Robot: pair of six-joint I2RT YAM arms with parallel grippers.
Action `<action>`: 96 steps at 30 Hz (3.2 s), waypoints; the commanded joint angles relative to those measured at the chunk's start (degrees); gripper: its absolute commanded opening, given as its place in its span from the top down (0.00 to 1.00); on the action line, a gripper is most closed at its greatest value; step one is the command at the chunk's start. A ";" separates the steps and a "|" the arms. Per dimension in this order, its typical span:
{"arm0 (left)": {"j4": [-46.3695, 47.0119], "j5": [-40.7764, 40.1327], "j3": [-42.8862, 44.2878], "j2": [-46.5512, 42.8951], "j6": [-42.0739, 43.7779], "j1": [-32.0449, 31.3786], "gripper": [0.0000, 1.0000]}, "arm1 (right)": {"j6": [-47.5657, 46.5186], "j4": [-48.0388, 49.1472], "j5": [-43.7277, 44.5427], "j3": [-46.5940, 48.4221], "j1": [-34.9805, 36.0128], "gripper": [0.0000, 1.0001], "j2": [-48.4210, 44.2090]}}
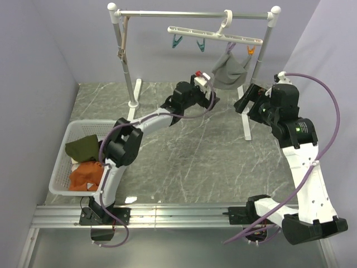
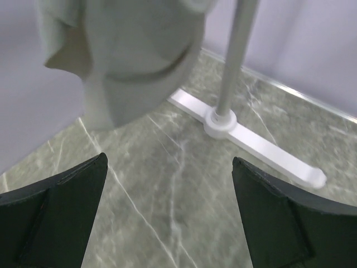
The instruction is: Remove the underwear clipped to the hanger
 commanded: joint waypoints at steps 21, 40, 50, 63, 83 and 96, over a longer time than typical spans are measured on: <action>16.19 32.29 39.88 28.43 -16.12 6.85 1.00 | -1.16 1.88 -5.06 -2.79 -0.32 0.02 1.16; 11.01 26.66 0.78 -7.59 -2.59 5.89 1.00 | -1.78 6.36 -8.66 -3.32 -0.32 0.03 -2.79; -4.89 24.73 -10.57 -25.09 9.09 -1.23 1.00 | -2.05 12.07 -14.21 9.24 -0.31 0.07 1.94; -12.45 19.46 -17.70 -36.26 13.32 -8.18 1.00 | 0.42 14.19 -9.91 24.18 3.19 0.09 16.18; -15.62 16.73 -13.49 -35.30 15.95 -13.63 1.00 | 0.06 7.59 11.11 37.73 9.00 0.13 27.70; -16.59 16.82 -11.99 -34.95 17.01 -14.07 1.00 | 2.61 5.57 11.99 41.76 8.48 0.20 31.12</action>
